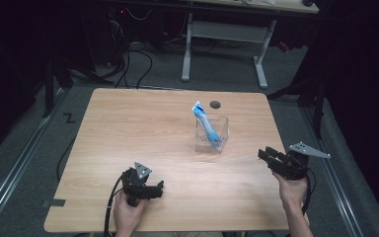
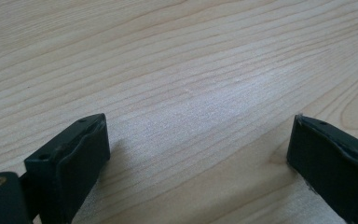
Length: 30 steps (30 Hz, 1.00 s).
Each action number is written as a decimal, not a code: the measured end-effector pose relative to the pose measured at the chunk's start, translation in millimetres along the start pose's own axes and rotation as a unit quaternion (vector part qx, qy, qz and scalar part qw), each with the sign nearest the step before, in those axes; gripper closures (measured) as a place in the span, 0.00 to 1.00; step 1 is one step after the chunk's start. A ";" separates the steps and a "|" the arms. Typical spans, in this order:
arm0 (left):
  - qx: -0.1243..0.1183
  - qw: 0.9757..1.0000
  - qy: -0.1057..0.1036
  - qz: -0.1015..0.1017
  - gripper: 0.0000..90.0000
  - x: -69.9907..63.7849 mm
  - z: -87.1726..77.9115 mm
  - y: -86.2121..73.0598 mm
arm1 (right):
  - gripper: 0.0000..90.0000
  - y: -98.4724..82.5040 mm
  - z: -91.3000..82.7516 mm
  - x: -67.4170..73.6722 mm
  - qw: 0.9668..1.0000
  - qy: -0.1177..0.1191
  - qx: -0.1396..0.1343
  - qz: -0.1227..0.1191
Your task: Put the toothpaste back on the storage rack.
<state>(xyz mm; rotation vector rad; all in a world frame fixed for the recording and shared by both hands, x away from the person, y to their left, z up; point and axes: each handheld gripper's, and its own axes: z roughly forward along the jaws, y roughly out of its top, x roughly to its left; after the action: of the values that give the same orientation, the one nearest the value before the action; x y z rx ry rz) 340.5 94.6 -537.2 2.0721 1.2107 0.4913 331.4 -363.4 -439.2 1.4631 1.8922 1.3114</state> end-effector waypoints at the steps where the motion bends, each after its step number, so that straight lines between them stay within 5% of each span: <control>1: 0.000 1.000 0.000 0.000 0.07 0.0 0.0 0.0 | 0.65 -1.0 1.3 0.3 1.000 -0.001 0.000 -0.002; 30: 0.000 1.000 0.000 0.000 0.07 0.0 0.0 0.0 | 0.65 -30.9 30.3 2.8 0.999 -0.014 0.044 -0.006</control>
<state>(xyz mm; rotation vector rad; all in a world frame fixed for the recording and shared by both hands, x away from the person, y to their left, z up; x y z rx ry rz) 340.5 94.6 -537.2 2.0723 1.2105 0.4912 337.8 -348.2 -479.3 1.5028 1.9607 1.2086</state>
